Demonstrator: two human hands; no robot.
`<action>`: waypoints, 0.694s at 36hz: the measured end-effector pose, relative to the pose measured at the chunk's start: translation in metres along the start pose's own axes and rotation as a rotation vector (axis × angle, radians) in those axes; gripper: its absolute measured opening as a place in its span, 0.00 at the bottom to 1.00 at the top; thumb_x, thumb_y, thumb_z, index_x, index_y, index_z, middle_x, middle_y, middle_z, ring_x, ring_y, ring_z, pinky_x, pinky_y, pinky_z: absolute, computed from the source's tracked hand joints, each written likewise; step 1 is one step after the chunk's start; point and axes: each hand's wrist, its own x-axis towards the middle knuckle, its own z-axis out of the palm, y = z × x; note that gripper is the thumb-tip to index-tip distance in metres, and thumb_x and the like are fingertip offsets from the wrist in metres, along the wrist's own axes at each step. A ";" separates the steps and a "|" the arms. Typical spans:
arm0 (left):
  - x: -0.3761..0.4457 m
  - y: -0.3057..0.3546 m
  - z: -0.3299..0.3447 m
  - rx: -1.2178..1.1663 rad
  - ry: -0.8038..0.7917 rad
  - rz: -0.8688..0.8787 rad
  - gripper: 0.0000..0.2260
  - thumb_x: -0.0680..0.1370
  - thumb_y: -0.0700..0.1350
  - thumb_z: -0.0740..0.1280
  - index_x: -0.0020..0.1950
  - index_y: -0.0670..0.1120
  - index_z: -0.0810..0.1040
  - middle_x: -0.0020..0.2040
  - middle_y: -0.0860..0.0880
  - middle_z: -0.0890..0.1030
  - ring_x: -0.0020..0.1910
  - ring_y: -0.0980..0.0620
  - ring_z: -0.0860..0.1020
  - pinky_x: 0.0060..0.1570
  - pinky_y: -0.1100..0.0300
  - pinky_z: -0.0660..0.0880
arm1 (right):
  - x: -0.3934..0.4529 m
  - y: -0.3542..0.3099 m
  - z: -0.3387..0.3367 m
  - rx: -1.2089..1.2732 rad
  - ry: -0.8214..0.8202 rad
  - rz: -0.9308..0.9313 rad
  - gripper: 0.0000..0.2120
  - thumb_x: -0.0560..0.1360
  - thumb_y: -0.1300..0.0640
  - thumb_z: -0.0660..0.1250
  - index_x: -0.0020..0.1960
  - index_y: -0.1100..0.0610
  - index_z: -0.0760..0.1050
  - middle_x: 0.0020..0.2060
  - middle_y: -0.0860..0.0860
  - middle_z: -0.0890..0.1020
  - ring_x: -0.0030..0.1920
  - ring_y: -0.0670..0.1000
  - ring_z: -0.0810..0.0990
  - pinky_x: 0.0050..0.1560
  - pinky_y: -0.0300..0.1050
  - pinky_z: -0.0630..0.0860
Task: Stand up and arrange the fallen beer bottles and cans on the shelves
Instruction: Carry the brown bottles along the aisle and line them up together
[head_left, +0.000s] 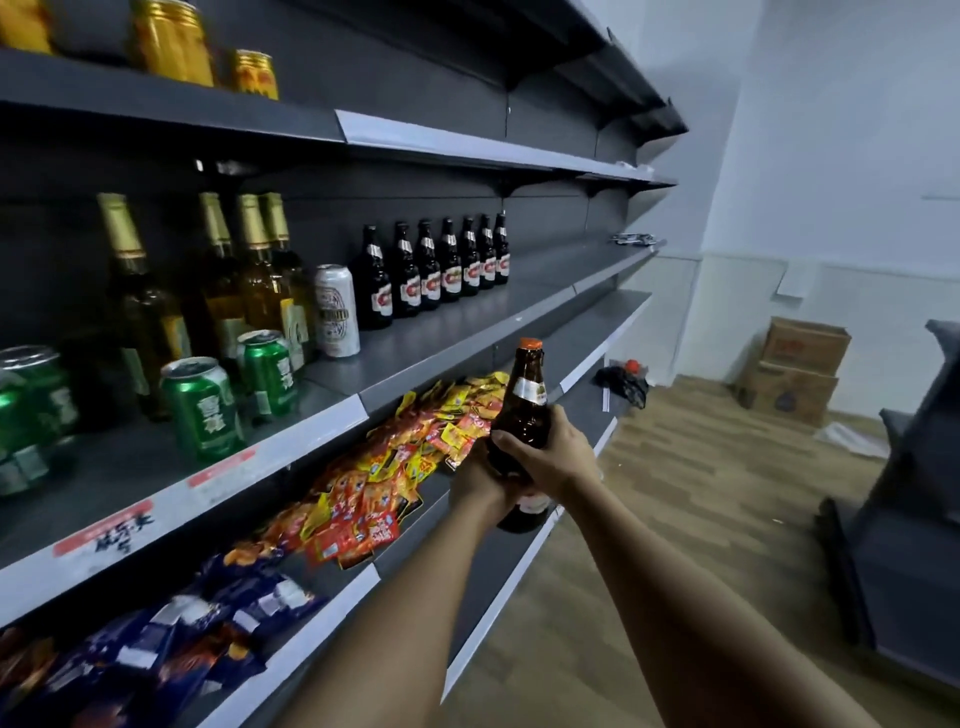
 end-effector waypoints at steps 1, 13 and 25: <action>0.017 -0.001 0.005 0.041 -0.009 0.018 0.27 0.73 0.40 0.74 0.70 0.43 0.70 0.65 0.45 0.77 0.63 0.47 0.76 0.60 0.59 0.74 | 0.016 0.003 0.001 0.006 0.001 -0.003 0.27 0.69 0.38 0.71 0.57 0.54 0.68 0.55 0.54 0.80 0.55 0.56 0.78 0.45 0.45 0.71; 0.175 0.042 0.030 -0.014 0.181 0.038 0.16 0.72 0.38 0.74 0.57 0.45 0.76 0.48 0.52 0.77 0.55 0.51 0.78 0.47 0.65 0.69 | 0.207 0.018 0.011 0.009 -0.044 -0.150 0.31 0.70 0.37 0.70 0.63 0.56 0.66 0.56 0.55 0.79 0.54 0.56 0.78 0.47 0.46 0.71; 0.293 0.092 -0.006 -0.008 0.524 -0.084 0.15 0.70 0.48 0.74 0.54 0.52 0.75 0.48 0.51 0.82 0.48 0.48 0.80 0.46 0.56 0.78 | 0.360 -0.027 0.038 0.184 -0.223 -0.440 0.33 0.70 0.37 0.70 0.65 0.56 0.67 0.60 0.54 0.78 0.61 0.58 0.77 0.56 0.51 0.74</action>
